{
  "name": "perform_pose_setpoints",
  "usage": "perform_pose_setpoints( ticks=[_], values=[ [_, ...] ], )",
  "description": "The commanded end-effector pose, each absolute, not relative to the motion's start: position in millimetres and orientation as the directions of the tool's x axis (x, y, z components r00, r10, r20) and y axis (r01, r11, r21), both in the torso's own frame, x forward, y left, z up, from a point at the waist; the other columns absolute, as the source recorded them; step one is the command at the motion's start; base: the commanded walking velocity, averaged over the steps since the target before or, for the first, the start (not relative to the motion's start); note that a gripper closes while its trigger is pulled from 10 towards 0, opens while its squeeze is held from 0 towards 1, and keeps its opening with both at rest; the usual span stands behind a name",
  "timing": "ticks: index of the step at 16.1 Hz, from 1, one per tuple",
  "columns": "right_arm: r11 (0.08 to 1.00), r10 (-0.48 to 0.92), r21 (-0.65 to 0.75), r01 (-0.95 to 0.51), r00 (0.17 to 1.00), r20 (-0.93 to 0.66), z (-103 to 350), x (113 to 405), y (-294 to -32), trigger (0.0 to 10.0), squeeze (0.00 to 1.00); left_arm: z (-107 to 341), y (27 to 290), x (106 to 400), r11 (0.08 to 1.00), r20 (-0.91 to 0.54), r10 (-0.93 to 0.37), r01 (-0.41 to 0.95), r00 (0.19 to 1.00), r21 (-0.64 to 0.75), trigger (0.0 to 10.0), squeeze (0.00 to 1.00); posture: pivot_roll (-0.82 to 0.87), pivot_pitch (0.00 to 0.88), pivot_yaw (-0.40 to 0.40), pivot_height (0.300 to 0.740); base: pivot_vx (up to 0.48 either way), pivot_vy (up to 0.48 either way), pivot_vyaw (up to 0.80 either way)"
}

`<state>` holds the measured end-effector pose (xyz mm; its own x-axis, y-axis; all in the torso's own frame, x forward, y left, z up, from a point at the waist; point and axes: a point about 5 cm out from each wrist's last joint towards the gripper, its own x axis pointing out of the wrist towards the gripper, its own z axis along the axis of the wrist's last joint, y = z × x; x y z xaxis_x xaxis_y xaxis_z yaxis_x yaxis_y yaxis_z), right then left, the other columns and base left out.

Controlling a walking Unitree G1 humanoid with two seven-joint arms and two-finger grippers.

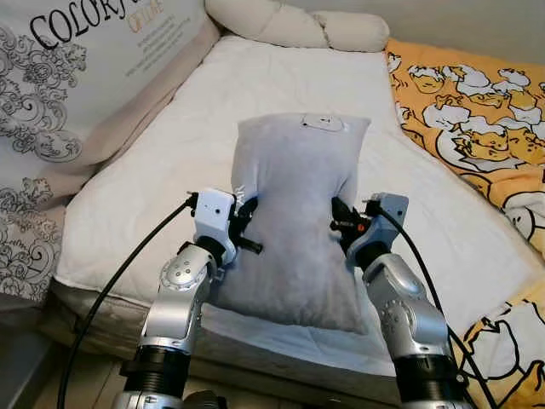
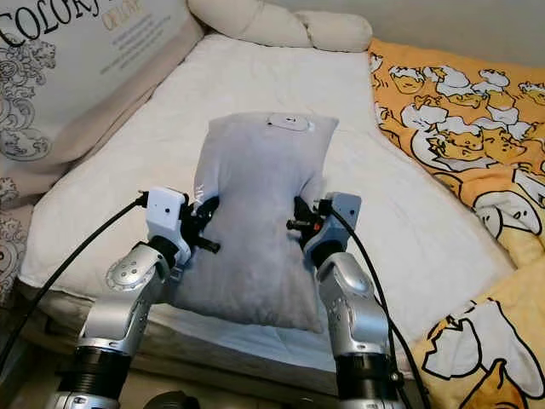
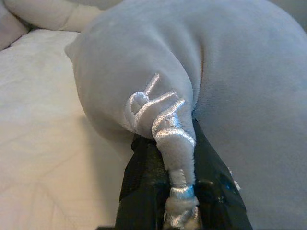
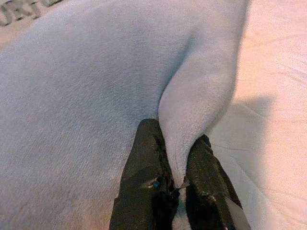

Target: Clean up the room

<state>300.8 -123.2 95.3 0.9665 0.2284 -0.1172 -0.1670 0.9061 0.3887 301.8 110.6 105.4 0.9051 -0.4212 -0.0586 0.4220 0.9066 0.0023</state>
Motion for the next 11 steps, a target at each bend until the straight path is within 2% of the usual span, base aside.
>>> perform_pose_setpoints(
  ticks=[1, 5, 7, 8, 10, 11],
  values=[
    [0.910, 0.188, 0.391, -0.139, 0.978, -0.089, 101, 304, -130, 10.0, 0.00, 121, 105, 308, 0.899, -0.018, -0.436, 0.437, 0.900, 0.037, 10.0, 0.00, 0.02, 0.000, -0.009, 0.740, 0.000, 0.480, -0.80],
    [0.899, 0.175, 0.415, -0.139, 0.983, -0.051, 105, 307, -126, 10.0, 0.00, 131, 105, 318, 0.902, -0.005, -0.428, 0.428, 0.904, 0.066, 10.0, 0.00, 0.03, 0.000, 0.009, 0.740, 0.000, 0.480, -0.58],
    [0.911, 0.140, 0.398, -0.109, 0.989, -0.051, 104, 309, -127, 10.0, 0.00, 133, 106, 319, 0.899, -0.005, -0.431, 0.430, 0.902, 0.077, 10.0, 0.00, 0.04, 0.000, 0.007, 0.740, 0.000, 0.480, 0.00],
    [0.922, 0.135, 0.369, -0.118, 0.991, -0.020, 105, 309, -125, 10.0, 0.00, 133, 108, 320, 0.904, -0.008, -0.420, 0.419, 0.908, 0.082, 10.0, 0.00, 0.04, 0.000, 0.002, 0.740, 0.000, 0.480, -0.80],
    [0.921, 0.139, 0.371, -0.118, 0.990, -0.032, 103, 310, -124, 10.0, 0.00, 132, 108, 321, 0.908, -0.011, -0.411, 0.410, 0.912, 0.086, 10.0, 0.00, 0.04, 0.000, -0.002, 0.740, 0.000, 0.480, -0.76],
    [0.920, 0.148, 0.375, -0.117, 0.987, -0.056, 101, 311, -124, 10.0, 0.00, 133, 109, 323, 0.912, -0.008, -0.402, 0.402, 0.915, 0.089, 10.0, 0.00, 0.04, 0.000, -0.008, 0.740, 0.000, 0.480, 0.00]
  ],
)
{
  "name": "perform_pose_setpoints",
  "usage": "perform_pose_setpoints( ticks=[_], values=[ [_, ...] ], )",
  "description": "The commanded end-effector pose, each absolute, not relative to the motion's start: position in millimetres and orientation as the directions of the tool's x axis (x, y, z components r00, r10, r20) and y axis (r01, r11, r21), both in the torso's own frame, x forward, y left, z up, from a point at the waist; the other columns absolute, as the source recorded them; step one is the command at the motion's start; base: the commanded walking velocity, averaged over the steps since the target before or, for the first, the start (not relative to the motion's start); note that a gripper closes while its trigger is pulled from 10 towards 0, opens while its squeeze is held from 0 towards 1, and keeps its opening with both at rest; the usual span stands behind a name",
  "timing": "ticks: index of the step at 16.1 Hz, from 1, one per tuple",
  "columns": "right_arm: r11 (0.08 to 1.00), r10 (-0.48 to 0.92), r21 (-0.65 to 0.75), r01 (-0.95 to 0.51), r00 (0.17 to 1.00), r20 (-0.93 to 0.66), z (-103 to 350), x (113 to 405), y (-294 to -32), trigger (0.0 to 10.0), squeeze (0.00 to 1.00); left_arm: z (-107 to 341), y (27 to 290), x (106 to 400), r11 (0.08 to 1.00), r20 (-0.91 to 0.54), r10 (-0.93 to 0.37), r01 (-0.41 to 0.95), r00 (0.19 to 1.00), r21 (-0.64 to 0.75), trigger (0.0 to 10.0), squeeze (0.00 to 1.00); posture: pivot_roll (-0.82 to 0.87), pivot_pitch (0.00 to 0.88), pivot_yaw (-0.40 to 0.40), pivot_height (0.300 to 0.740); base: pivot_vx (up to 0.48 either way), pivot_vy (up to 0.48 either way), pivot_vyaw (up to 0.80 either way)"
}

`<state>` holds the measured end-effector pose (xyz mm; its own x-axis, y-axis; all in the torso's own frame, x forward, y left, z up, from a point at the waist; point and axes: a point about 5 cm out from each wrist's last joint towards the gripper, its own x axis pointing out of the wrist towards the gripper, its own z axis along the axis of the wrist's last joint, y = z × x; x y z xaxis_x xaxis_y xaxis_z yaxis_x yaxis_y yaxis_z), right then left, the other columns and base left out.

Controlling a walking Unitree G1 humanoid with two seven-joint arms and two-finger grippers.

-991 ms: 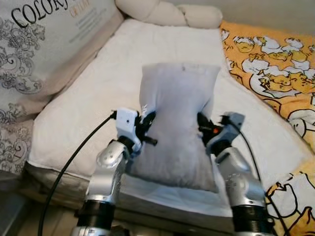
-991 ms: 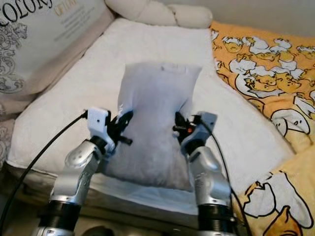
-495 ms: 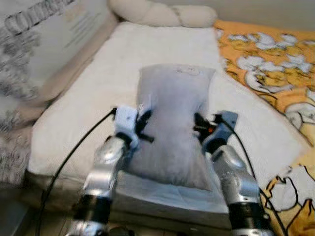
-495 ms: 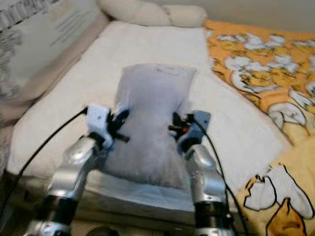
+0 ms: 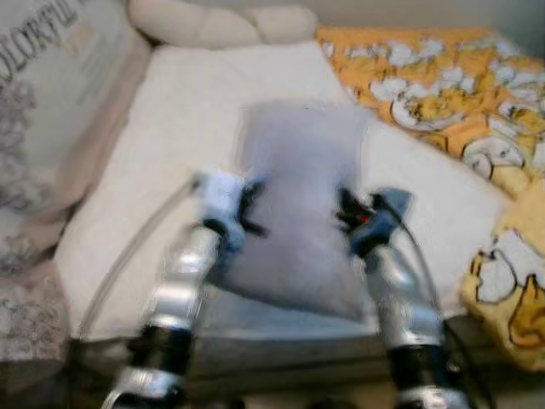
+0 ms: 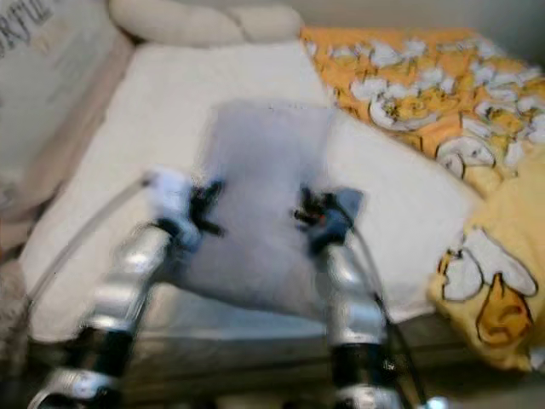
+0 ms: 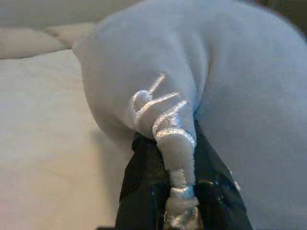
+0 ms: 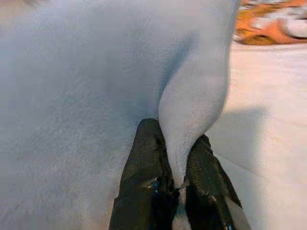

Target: Clean up the room

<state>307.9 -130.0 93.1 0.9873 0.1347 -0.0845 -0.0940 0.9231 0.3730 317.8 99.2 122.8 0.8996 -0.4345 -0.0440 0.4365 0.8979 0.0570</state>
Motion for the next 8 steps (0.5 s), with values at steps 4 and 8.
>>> perform_pose_setpoints(
  ticks=[4, 8],
  values=[
    [0.914, 0.170, 0.383, -0.133, 0.983, -0.063, 97.6, 312.3, -122.8, 10.0, 0.00, 133.4, 109.1, 324.5, 0.913, -0.007, -0.397, 0.396, 0.918, 0.097, 10.0, 0.00, 0.04, 0.000, -0.007, 0.740, 0.000, 0.480, 0.00],
    [0.911, 0.182, 0.390, -0.133, 0.979, -0.090, 94.3, 311.9, -123.5, 10.0, 0.00, 135.7, 107.8, 325.0, 0.912, 0.006, -0.399, 0.396, 0.917, 0.109, 10.0, 0.00, 0.03, 0.000, 0.002, 0.740, 0.000, 0.000, 0.00]
  ],
)
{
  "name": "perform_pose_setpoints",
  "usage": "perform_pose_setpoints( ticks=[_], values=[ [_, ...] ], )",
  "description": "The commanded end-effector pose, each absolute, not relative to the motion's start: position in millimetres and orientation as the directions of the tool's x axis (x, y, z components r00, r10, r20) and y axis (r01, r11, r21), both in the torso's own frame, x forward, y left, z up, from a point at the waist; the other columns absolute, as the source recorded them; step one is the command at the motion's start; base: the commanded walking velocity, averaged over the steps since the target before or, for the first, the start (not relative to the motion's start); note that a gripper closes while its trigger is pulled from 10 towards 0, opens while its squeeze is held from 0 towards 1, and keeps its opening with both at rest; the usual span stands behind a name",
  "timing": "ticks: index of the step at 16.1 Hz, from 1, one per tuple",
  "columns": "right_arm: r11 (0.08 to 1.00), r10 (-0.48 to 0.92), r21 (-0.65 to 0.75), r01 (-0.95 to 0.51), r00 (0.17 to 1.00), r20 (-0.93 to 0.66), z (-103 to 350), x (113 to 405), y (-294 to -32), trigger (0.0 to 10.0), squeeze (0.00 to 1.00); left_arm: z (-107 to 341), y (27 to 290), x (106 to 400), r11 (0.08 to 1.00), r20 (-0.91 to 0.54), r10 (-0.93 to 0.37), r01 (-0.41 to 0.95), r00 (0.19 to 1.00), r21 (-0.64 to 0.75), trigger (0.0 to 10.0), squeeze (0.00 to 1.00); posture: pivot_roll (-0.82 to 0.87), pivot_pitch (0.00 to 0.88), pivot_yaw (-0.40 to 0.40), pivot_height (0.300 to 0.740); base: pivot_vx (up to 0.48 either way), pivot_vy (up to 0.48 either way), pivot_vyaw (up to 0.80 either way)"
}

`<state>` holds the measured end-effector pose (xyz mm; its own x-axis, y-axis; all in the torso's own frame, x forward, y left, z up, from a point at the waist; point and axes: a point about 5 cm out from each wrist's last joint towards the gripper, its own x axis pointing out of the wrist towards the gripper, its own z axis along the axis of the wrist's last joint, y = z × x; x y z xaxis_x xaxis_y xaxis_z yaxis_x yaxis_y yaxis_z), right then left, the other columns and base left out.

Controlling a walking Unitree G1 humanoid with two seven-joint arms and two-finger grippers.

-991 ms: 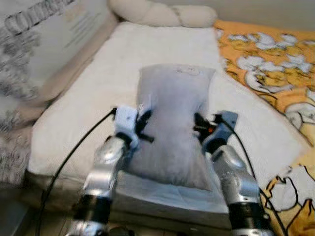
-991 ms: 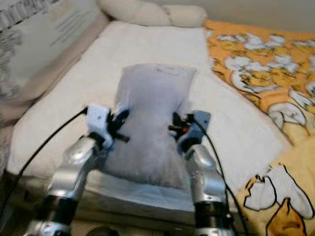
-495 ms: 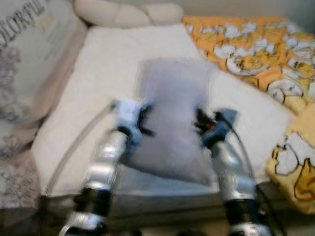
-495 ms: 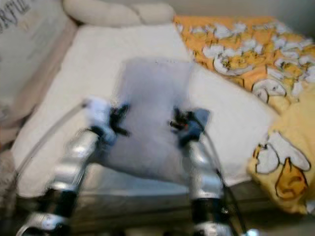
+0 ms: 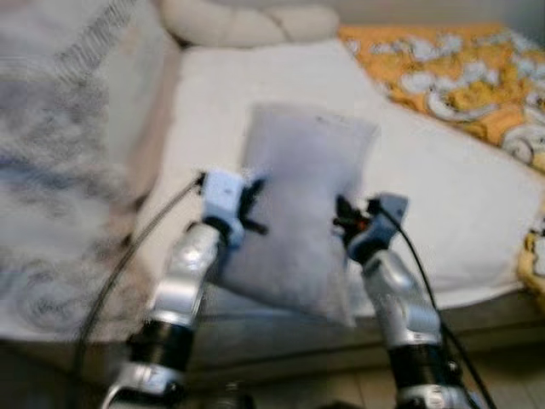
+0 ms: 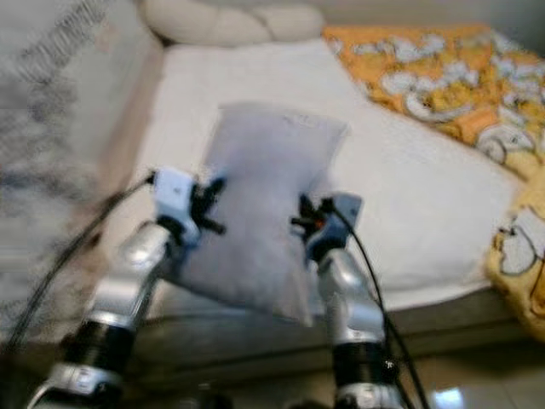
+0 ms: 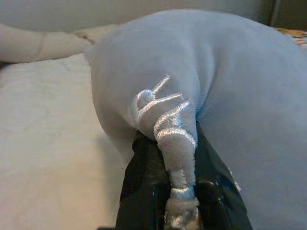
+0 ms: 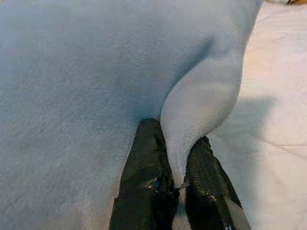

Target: Clean up the room

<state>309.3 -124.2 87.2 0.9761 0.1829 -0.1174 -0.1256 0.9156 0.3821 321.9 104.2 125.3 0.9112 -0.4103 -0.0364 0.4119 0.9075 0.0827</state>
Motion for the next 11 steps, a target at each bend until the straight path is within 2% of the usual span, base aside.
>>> perform_pose_setpoints(
  ticks=[1, 6, 9, 11],
  values=[
    [0.912, 0.181, 0.388, -0.134, 0.980, -0.087, 95, 312, -124, 10.0, 0.00, 137, 108, 326, 0.916, 0.016, -0.391, 0.388, 0.920, 0.107, 10.0, 0.00, 0.03, 0.000, 0.001, 0.740, 0.000, 0.000, 0.00],
    [0.912, 0.220, 0.373, -0.173, 0.972, -0.087, 96, 316, -121, 10.0, 0.00, 141, 117, 332, 0.934, 0.033, -0.346, 0.340, 0.938, 0.108, 10.0, 0.00, 0.04, 0.000, -0.006, 0.740, 0.000, 0.000, 0.00],
    [0.932, 0.220, 0.313, -0.185, 0.972, -0.083, 98, 318, -121, 10.0, 0.00, 142, 119, 333, 0.940, 0.032, -0.328, 0.323, 0.944, 0.110, 10.0, 0.00, 0.04, 0.000, -0.011, 0.740, 0.264, 0.000, 0.00],
    [0.938, 0.211, 0.298, -0.176, 0.974, -0.088, 98, 320, -122, 10.0, 0.00, 141, 120, 334, 0.941, 0.030, -0.324, 0.319, 0.946, 0.112, 10.0, 0.00, 0.04, 0.000, -0.009, 0.740, 0.276, 0.000, 0.80]
  ],
)
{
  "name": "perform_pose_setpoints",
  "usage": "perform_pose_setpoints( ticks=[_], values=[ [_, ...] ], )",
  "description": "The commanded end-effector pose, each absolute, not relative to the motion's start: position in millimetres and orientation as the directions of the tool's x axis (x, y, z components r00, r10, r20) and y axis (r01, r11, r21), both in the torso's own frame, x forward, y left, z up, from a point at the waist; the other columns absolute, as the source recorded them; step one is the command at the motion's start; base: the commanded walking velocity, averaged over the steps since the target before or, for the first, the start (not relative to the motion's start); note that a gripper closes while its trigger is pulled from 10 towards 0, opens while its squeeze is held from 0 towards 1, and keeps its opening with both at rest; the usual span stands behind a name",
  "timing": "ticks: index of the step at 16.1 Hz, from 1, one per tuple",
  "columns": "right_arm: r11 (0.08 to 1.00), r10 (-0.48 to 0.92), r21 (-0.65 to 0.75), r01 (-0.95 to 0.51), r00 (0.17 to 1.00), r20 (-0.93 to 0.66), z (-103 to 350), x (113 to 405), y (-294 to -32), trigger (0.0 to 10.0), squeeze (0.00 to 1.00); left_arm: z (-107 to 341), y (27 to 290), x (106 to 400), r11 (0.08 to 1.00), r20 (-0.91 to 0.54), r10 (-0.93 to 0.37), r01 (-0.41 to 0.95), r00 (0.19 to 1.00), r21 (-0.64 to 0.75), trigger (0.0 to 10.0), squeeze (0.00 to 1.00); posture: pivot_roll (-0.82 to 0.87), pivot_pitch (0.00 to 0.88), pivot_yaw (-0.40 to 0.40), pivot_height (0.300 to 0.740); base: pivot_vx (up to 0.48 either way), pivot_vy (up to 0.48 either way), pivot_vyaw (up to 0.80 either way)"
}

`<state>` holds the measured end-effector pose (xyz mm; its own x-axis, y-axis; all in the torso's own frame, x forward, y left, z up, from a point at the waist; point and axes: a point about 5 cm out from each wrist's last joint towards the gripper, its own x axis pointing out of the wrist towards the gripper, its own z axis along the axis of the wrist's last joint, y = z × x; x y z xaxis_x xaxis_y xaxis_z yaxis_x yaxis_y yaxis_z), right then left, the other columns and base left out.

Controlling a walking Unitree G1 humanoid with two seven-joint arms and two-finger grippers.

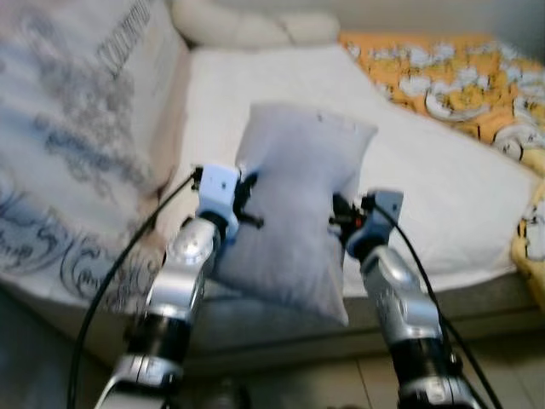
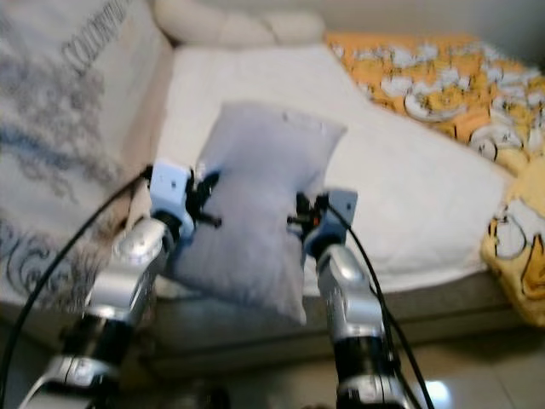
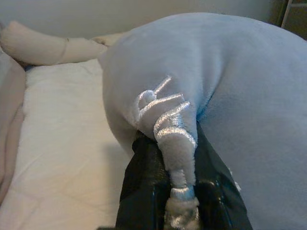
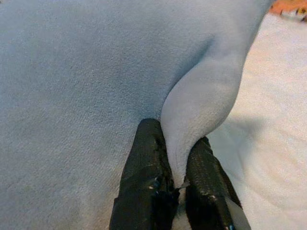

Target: Clean up the room

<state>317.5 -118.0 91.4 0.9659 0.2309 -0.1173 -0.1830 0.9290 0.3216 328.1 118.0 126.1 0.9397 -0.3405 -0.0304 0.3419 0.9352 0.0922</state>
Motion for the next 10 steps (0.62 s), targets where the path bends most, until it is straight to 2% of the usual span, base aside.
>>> perform_pose_setpoints(
  ticks=[1, 10],
  values=[
    [0.936, 0.211, 0.304, -0.175, 0.974, -0.089, 97.7, 320.1, -122.1, 10.0, 0.00, 141.4, 119.8, 334.3, 0.941, 0.030, -0.324, 0.319, 0.946, 0.112, 10.0, 0.00, 0.04, 0.000, -0.009, 0.740, 0.292, 0.000, 0.80],
    [0.953, 0.169, 0.269, -0.140, 0.982, -0.087, 97.8, 321.9, -126.2, 10.0, 0.00, 138.8, 113.5, 336.4, 0.933, 0.020, -0.348, 0.344, 0.937, 0.108, 10.0, 0.00, 0.03, 0.000, 0.000, 0.740, 0.296, 0.000, 0.00]
  ],
)
